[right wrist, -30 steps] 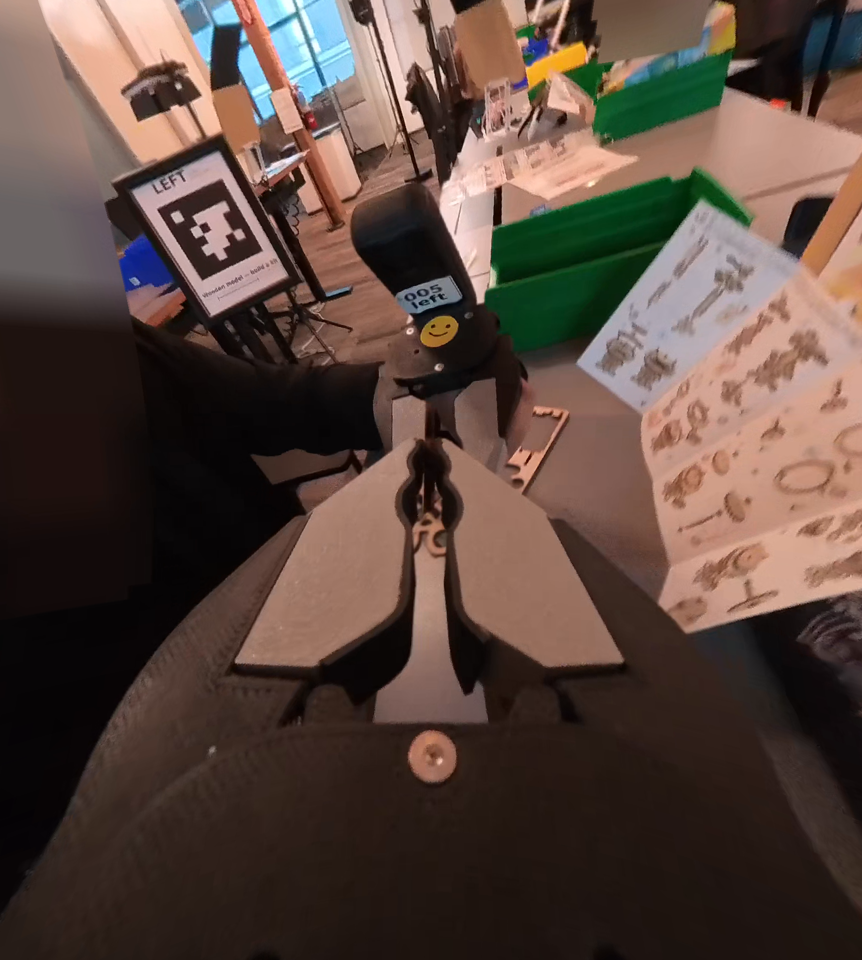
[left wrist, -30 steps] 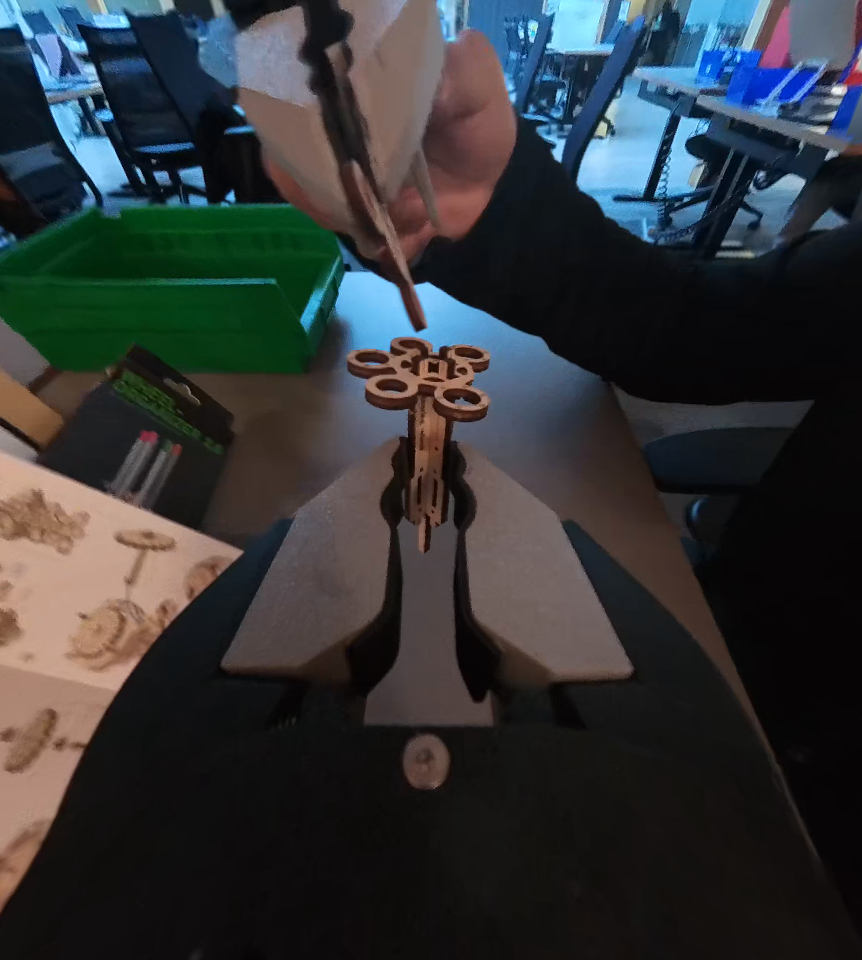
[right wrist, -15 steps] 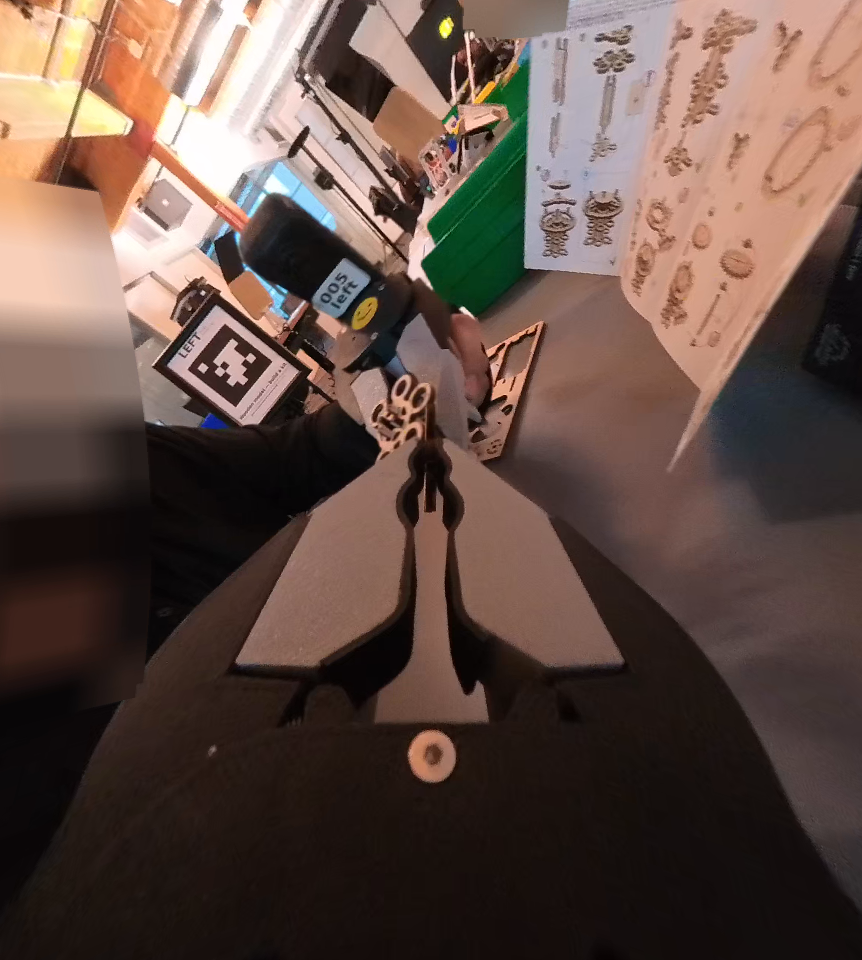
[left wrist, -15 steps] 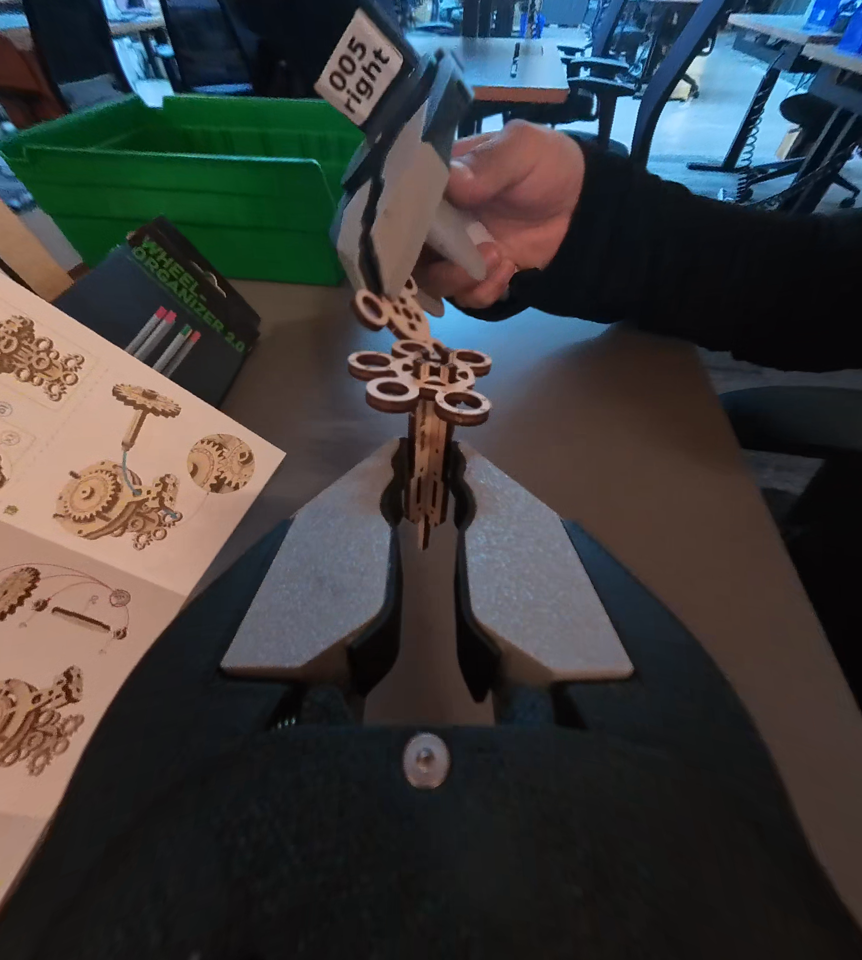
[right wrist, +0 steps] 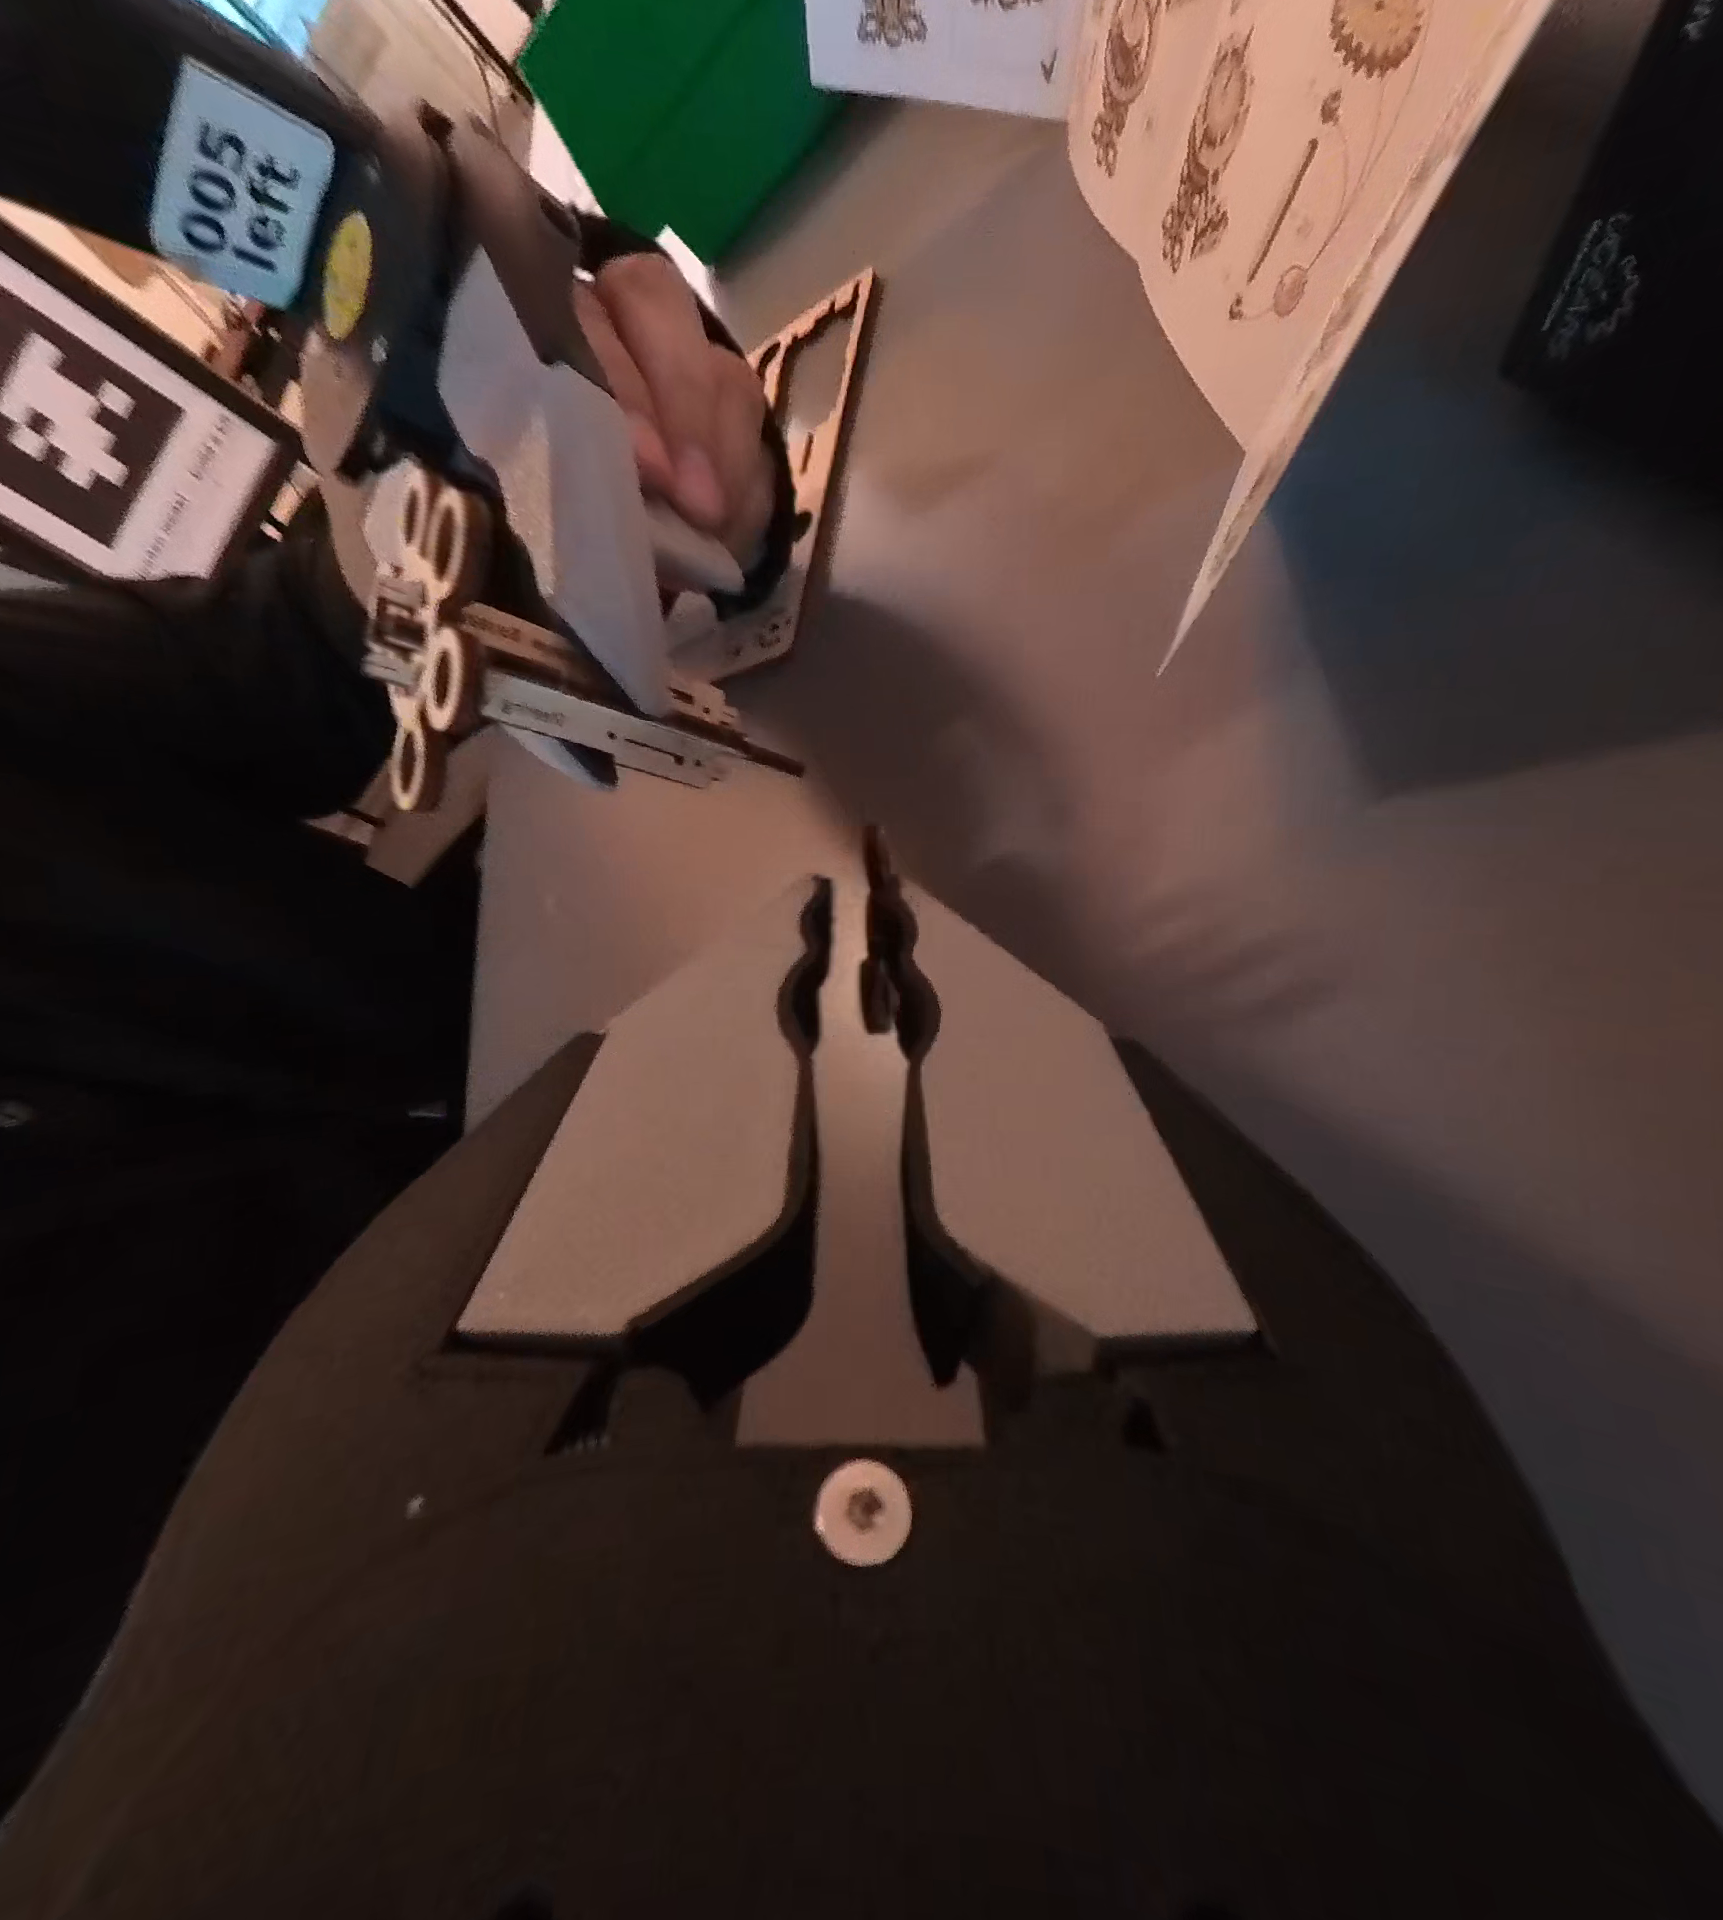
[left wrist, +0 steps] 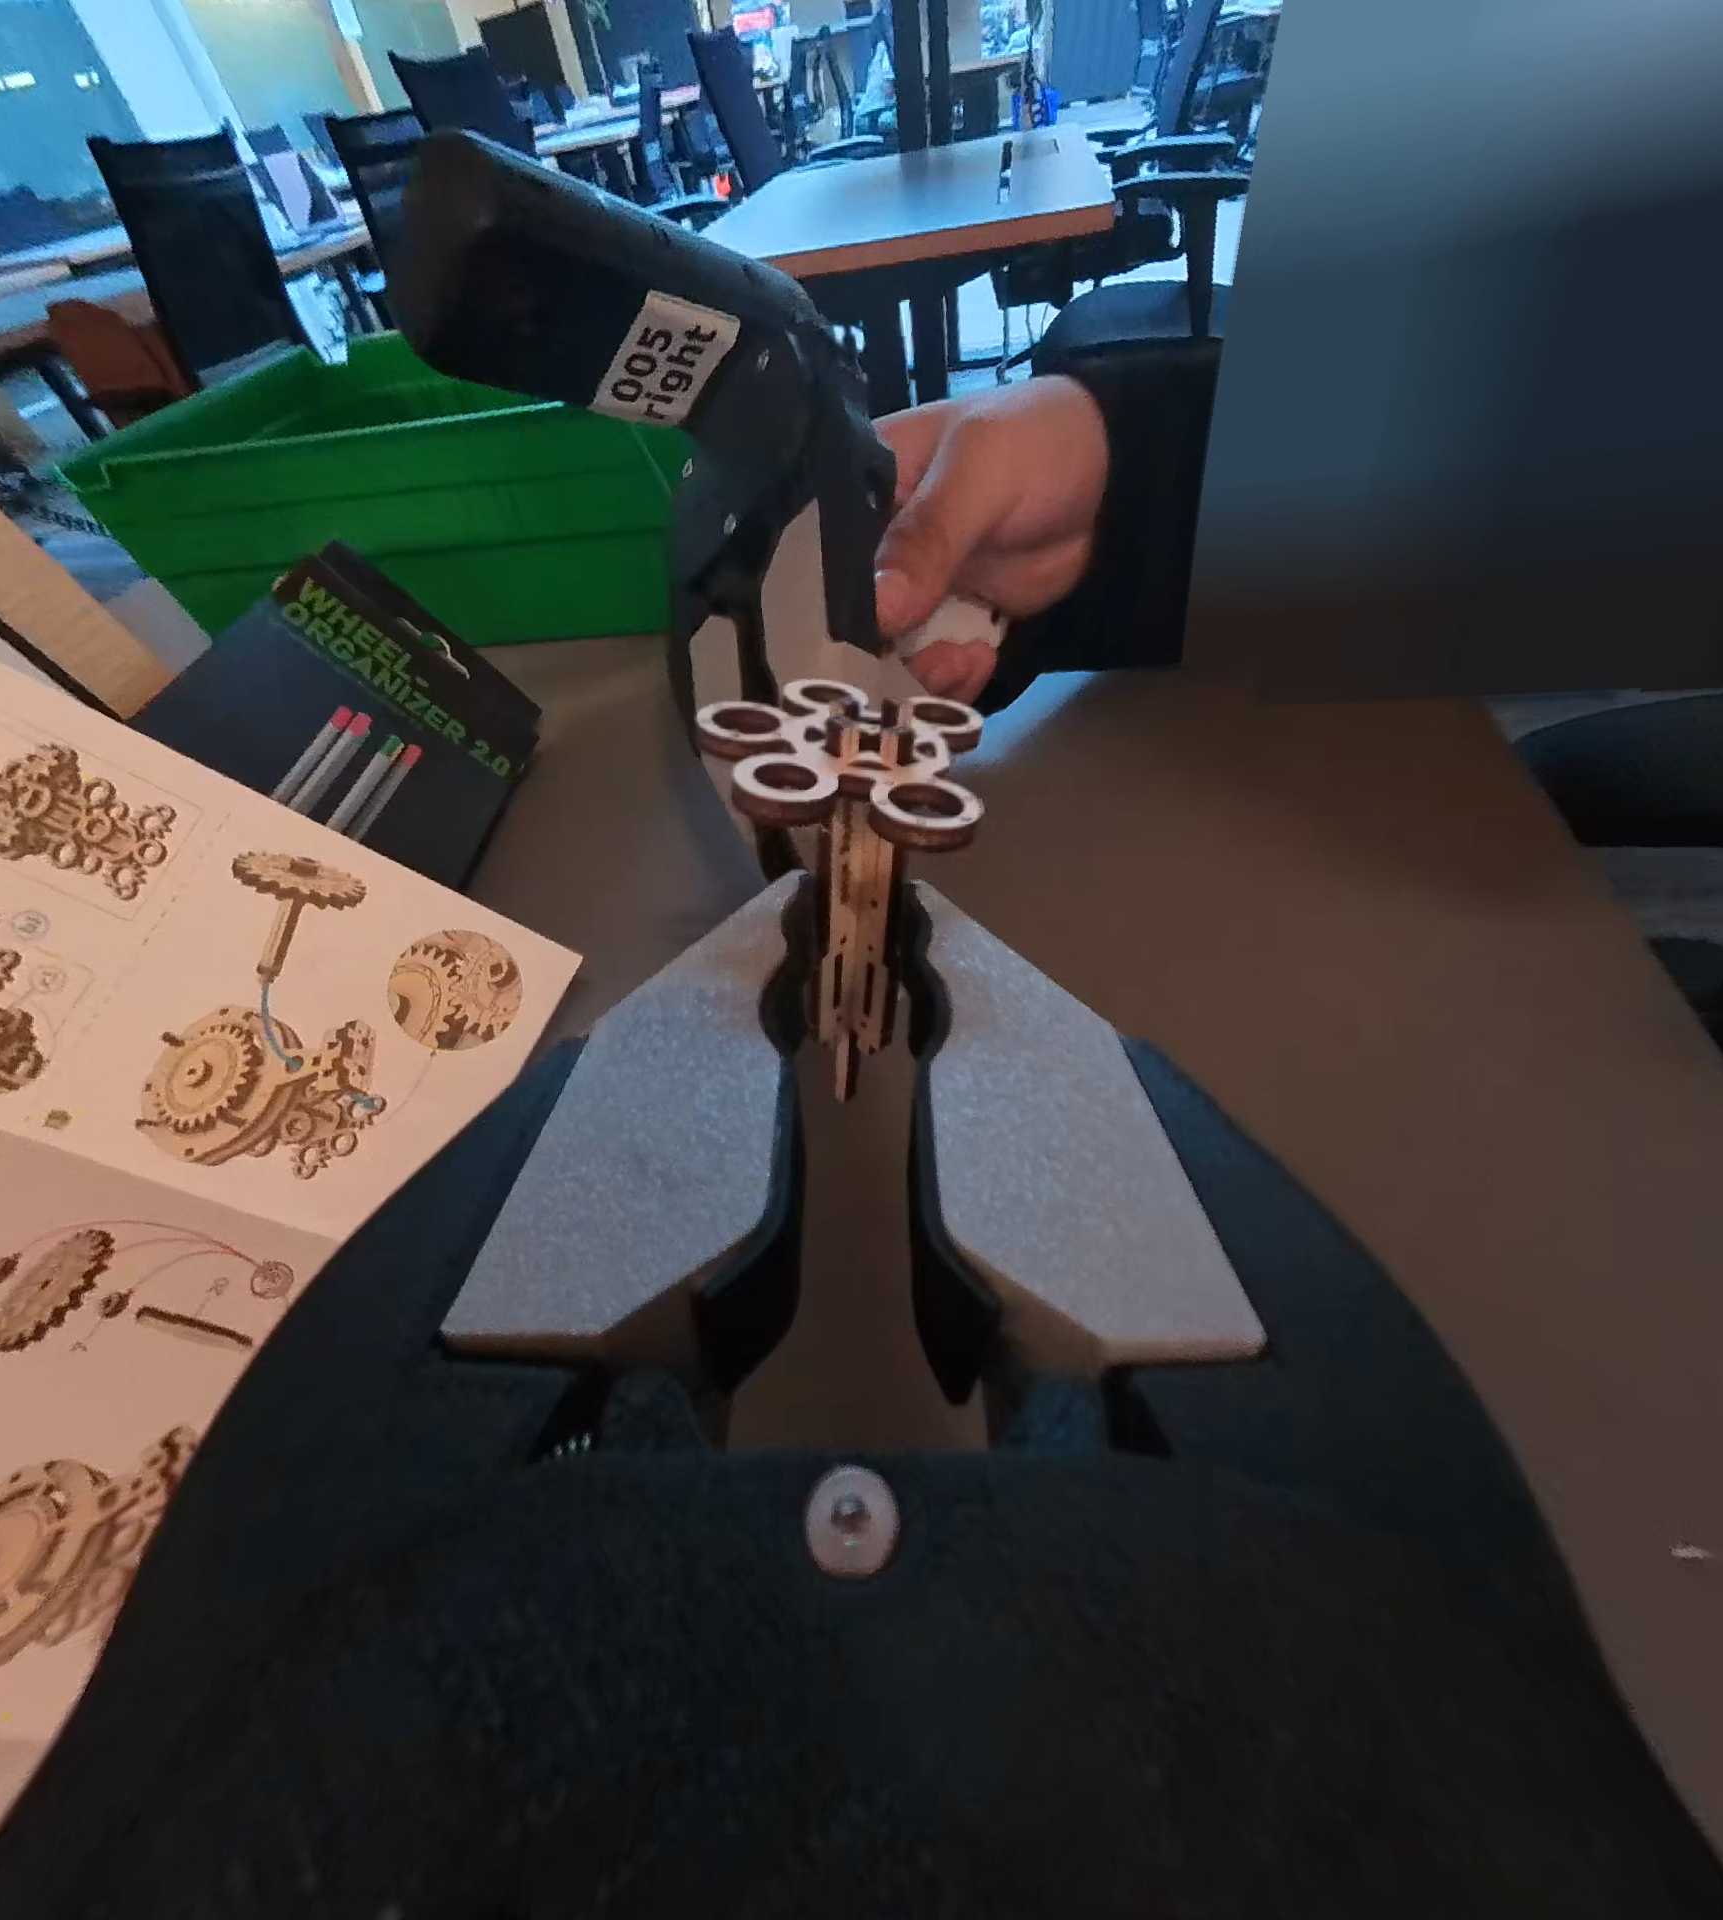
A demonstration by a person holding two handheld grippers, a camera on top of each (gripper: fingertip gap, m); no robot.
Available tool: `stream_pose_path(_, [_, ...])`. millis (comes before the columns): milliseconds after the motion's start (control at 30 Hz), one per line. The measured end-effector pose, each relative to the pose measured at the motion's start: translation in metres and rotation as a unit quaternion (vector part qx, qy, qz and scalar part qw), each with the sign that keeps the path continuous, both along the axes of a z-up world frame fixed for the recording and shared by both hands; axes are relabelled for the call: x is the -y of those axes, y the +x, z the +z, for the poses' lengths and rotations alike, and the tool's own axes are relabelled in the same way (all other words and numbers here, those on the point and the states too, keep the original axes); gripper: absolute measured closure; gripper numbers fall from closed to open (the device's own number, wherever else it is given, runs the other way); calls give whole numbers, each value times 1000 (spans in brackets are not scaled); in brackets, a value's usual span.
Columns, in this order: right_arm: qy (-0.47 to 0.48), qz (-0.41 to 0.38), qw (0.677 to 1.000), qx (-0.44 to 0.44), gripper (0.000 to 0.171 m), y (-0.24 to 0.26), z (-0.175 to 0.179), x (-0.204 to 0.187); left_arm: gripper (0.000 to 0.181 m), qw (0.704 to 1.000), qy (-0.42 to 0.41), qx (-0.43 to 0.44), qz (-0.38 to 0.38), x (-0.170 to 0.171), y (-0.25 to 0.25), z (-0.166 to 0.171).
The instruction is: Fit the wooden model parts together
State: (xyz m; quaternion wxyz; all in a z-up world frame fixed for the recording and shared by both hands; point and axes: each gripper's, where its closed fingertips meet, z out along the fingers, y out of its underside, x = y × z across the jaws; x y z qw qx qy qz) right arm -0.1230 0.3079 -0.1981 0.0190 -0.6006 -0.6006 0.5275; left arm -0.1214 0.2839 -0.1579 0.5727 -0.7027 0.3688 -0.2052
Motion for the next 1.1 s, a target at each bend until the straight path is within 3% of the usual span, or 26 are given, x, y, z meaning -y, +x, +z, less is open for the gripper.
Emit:
stream_pose_path(200, [37, 1, 999, -14, 145, -2, 2, -3, 169, 1000, 7, -14, -1, 1, 2, -2])
stream_pose_path(367, [48, 13, 992, -113, 134, -2, 42, 2, 169, 1000, -1, -3, 10, -2, -2, -1])
stream_pose_path(700, [111, 69, 969, -211, 123, 4, 67, 31, 169, 999, -30, 29, 33, -6, -7, 1])
stream_pose_path(1100, [166, 35, 950, -263, 104, -4, 78, 30, 169, 997, -47, 57, 34, -4, 0, 5])
